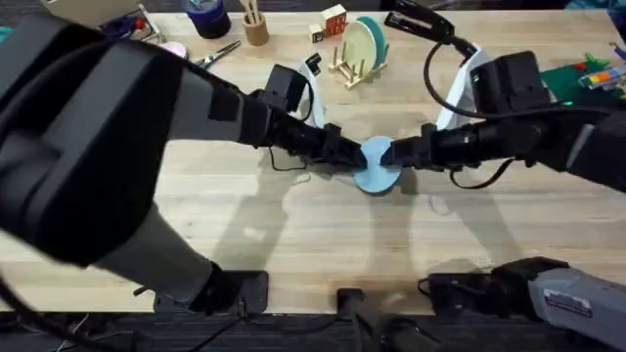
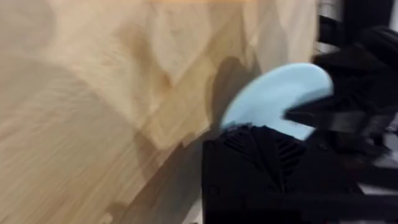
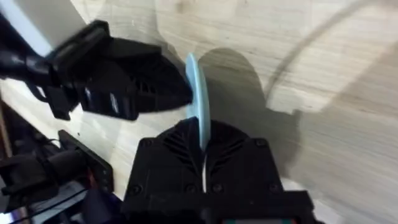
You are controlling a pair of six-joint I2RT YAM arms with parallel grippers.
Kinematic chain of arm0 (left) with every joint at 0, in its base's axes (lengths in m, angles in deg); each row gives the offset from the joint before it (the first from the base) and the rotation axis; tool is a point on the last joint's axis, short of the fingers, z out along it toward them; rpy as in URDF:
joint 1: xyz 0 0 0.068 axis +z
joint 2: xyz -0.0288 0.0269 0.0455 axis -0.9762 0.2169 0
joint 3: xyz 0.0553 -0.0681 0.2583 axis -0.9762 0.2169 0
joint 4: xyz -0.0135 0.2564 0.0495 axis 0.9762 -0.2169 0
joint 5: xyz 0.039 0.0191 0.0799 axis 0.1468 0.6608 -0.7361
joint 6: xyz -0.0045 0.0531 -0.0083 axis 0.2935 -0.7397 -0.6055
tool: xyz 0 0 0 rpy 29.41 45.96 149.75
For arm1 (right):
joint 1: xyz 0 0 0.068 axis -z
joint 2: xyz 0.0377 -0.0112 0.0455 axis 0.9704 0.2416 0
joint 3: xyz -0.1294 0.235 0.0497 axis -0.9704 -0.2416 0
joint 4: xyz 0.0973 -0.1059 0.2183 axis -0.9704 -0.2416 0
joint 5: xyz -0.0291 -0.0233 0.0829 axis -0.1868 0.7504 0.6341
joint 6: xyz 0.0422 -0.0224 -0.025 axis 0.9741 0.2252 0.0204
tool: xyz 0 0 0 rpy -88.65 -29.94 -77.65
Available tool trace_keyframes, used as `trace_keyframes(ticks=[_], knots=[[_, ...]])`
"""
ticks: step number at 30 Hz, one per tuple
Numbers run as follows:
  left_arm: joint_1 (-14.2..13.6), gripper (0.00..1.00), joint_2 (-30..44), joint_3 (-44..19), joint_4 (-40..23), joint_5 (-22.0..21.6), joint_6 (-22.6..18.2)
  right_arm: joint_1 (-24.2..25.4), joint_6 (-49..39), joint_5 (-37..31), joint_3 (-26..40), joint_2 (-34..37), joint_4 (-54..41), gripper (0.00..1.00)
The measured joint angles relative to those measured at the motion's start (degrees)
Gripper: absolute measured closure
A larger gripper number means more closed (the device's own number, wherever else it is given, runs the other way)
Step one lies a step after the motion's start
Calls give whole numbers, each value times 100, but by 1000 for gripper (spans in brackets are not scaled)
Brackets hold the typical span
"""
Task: Pick up the plates from the table one by one and place each into a slot on the dish rack.
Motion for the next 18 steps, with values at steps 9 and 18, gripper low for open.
trace_keyframes(ticks=[9, 18], knots=[[229, 960, -1531, 13, -695, -1286, -28, -13, -704, -626, 809, -474, -1055, 971], [225, 963, -3192, 13, -1846, -2303, -299, -13, -1897, -1218, 2243, -476, -1756, 971]])
